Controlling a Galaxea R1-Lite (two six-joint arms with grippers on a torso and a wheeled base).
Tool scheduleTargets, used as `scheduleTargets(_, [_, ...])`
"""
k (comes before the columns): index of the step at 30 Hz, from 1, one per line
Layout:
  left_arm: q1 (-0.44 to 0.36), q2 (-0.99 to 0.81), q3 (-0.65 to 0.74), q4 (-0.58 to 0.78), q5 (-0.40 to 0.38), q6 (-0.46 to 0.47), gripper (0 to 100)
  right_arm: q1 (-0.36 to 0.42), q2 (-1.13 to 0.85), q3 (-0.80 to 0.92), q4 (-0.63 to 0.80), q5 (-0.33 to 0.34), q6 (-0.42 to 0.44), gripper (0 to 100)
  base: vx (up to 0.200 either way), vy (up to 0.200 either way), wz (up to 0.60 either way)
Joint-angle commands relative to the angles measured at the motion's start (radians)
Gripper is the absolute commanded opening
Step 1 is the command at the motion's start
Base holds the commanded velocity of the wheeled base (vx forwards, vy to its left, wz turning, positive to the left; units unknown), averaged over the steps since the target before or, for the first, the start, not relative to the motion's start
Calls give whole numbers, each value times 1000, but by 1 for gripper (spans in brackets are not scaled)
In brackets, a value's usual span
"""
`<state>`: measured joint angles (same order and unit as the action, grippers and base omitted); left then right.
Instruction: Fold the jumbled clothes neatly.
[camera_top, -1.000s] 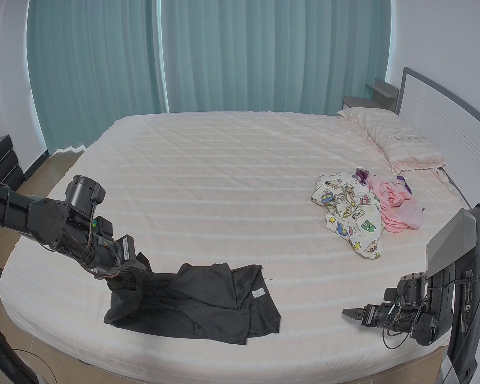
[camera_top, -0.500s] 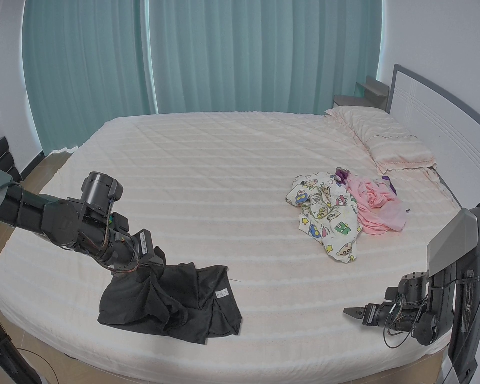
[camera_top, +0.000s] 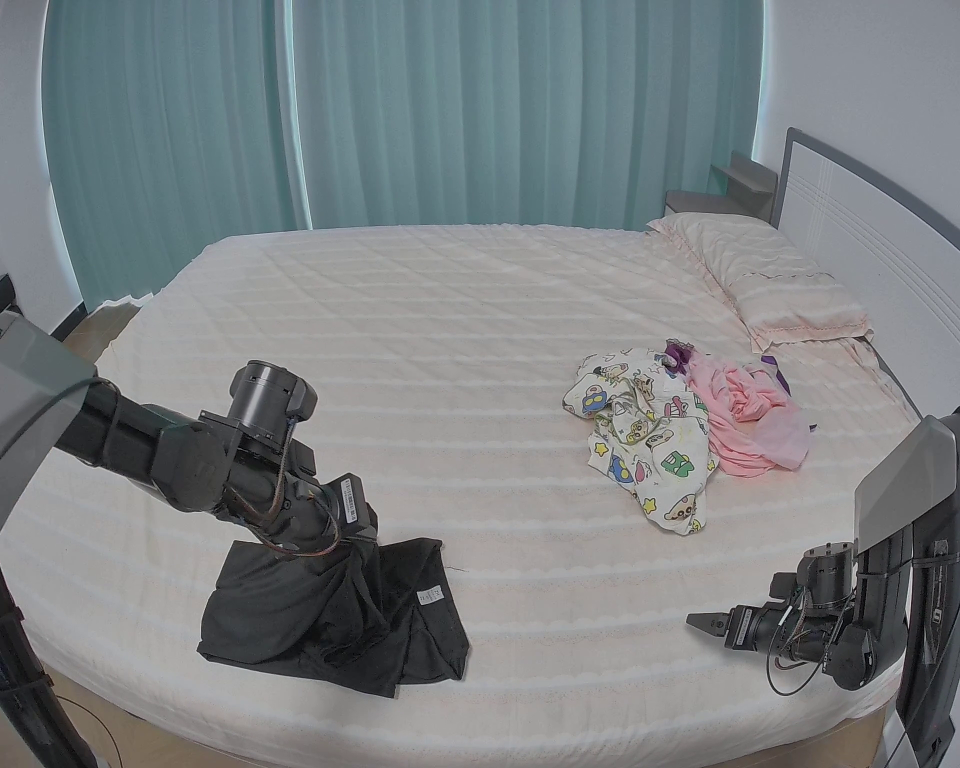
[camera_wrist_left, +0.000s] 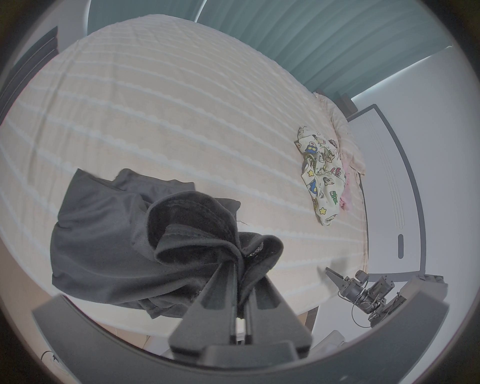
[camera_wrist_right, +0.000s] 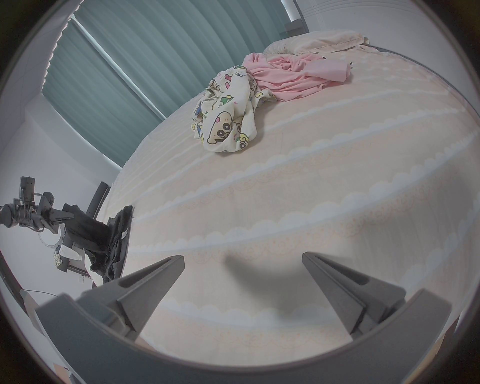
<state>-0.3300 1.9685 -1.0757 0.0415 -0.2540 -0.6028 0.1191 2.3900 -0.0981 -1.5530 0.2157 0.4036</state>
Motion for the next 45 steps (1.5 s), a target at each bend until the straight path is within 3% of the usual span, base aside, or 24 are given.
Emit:
scheduleTargets(1, [-35,75,-43,0,2,0,0,2,1,-2,-15,1,0,100,0,0,0])
scheduleTargets(10, [-104,174,-116,0,2,-17,0,1,3,-2,-15,1,-2,100,0,0,0])
scheduleTargets(11, [-107,184,-125,0,4,-23,100,1,3,-3,-15,1,-2,100,0,0,0])
scheduleTargets(21, [-100,196,-141,8,4,-66,100,1,5,0,-13,-1,-2,100,0,0,0])
scheduleTargets(33, [-70,-76,148,-31,-17,-144,100,5,0,5,-15,5,-2,100,-50,0,0])
scheduleTargets(38, [-72,-174,401,-215,-21,-238,100,45,-40,12,-15,1,11,100,-200,0,0])
scheduleTargets(42, [-70,-181,488,-295,-19,-281,100,79,-66,24,-13,1,26,100,-50,0,0])
scheduleTargets(45, [-63,-168,563,-402,-19,-356,100,123,-83,20,-15,-3,89,100,0,0,0])
